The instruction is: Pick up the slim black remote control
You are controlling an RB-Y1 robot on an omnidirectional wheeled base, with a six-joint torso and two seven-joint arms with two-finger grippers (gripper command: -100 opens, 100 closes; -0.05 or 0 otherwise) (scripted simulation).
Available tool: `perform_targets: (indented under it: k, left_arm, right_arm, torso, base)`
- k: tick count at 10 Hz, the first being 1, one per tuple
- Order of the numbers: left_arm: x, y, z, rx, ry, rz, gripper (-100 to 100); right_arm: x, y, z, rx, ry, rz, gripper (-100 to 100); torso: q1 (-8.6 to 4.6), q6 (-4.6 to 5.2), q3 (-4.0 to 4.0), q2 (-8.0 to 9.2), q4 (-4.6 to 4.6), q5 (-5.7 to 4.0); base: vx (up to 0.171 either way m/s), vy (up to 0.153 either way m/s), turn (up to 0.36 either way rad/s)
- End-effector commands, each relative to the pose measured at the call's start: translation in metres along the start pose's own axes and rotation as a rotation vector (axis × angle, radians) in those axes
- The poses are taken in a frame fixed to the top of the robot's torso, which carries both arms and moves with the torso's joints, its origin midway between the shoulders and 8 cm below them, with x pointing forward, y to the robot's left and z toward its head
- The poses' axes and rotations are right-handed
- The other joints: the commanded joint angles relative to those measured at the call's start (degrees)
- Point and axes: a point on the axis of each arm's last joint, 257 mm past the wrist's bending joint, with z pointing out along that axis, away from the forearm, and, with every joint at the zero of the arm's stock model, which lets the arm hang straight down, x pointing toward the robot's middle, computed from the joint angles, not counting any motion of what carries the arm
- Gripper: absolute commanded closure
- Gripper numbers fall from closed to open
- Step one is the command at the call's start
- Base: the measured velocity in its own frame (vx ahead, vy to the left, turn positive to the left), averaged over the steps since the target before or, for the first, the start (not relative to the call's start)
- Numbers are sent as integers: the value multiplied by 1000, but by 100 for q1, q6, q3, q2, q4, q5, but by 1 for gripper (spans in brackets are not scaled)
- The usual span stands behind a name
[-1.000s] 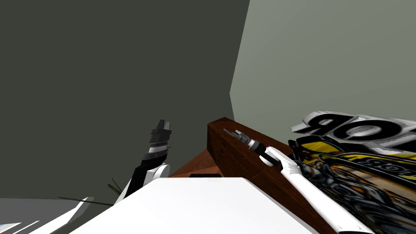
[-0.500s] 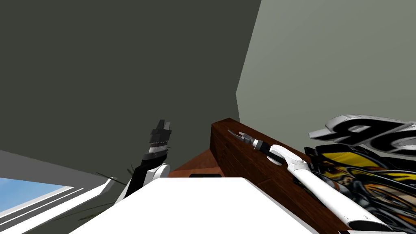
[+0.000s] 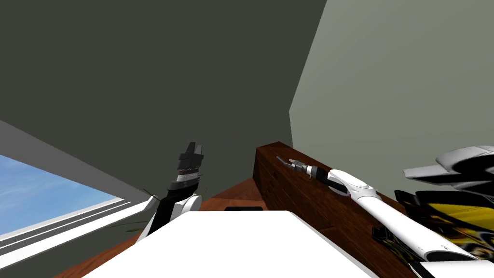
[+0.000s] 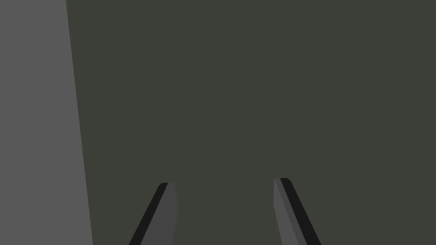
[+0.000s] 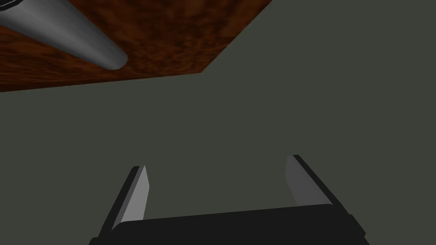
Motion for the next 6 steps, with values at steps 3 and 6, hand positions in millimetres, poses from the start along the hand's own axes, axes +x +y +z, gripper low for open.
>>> perform_targets:
  k: [3,6]
  left_arm:
    - [0,0,0,0,0,0,0]
    - [0,0,0,0,0,0,0]
  right_arm:
    - [22,-32,-27,51,118,-15,-100]
    - [48,-66,-62,111,262,-16,-100]
  torso:
    - [4,-4,-2,-3,-1,0]
    - [6,-5,-8,-14,-3,1]
  base:
    - [13,17,188]
    - [32,25,221]
